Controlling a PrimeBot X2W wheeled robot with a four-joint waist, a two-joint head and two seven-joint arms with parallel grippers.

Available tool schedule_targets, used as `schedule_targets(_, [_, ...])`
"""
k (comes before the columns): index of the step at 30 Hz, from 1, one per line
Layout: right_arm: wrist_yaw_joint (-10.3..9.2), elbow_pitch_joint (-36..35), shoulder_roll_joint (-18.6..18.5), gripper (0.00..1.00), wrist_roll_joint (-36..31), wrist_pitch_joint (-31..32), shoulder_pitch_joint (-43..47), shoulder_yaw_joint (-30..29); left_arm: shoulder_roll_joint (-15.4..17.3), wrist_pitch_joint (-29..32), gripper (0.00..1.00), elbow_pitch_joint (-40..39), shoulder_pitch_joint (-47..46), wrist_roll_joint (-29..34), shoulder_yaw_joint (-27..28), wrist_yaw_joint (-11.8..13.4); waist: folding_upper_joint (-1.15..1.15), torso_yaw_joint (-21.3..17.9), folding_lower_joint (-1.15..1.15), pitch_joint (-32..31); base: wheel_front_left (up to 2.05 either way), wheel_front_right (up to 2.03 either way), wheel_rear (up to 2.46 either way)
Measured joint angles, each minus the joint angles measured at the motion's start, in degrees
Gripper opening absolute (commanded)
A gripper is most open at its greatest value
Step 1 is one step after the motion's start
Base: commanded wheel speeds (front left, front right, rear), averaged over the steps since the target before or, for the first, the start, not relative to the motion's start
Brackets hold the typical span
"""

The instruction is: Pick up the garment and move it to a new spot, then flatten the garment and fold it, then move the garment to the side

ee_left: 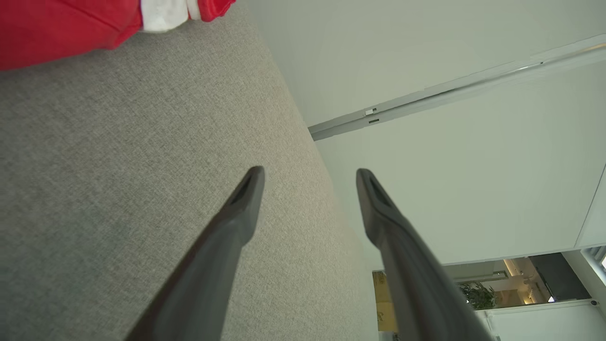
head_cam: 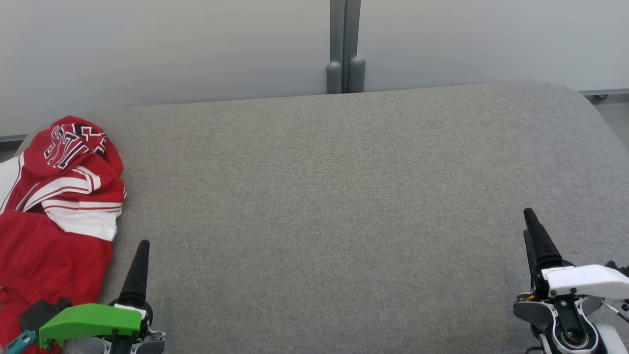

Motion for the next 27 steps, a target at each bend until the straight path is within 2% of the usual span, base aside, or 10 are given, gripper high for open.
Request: schedule_targets(27, [-4.01, -4.1, -1.5, 1.00, -24.6, -5.2, 2.8, 6.9, 1.7, -5.1, 1.00, -4.8, 1.3, 26.5, -4.2, 4.8, 0.00, -0.3, 0.00, -1.2, 0.00, 0.00, 0.00])
